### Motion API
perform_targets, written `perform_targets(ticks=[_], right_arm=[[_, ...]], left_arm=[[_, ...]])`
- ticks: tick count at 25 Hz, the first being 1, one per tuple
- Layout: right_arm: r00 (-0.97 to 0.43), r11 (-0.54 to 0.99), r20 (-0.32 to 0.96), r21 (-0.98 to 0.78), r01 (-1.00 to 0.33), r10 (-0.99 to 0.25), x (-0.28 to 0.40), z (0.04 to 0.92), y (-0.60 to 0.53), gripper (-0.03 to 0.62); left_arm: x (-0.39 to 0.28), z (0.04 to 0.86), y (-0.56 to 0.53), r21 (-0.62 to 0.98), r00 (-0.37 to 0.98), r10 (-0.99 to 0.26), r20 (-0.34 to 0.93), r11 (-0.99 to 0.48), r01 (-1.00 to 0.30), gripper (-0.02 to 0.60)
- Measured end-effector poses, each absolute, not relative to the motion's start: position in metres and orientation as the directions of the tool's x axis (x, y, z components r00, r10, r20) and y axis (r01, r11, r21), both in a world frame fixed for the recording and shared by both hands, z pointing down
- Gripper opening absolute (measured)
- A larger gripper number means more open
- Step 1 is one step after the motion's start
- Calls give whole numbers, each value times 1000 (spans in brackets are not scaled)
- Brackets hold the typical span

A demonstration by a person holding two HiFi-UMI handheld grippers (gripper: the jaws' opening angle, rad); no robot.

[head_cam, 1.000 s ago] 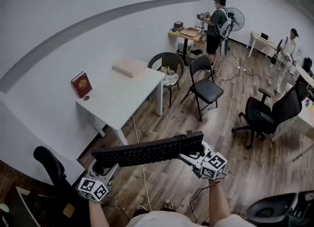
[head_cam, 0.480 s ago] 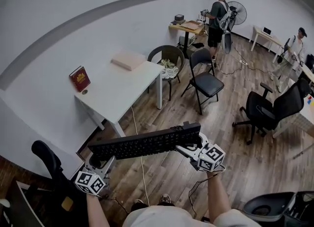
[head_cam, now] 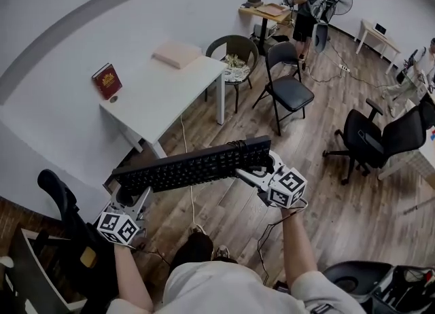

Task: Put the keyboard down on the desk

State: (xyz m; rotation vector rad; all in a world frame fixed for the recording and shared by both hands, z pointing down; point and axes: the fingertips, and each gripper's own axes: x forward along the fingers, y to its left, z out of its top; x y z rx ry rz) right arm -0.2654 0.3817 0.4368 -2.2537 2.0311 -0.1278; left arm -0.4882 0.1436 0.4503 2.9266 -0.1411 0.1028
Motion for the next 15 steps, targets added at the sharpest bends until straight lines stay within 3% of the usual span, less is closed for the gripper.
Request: perform_targets(ticks=[15], right_arm=[[91, -93, 19, -154, -984, -996, -183, 451, 319, 388]], left_arm=[[-410, 466, 85, 223, 990, -104, 97, -967, -124, 376]])
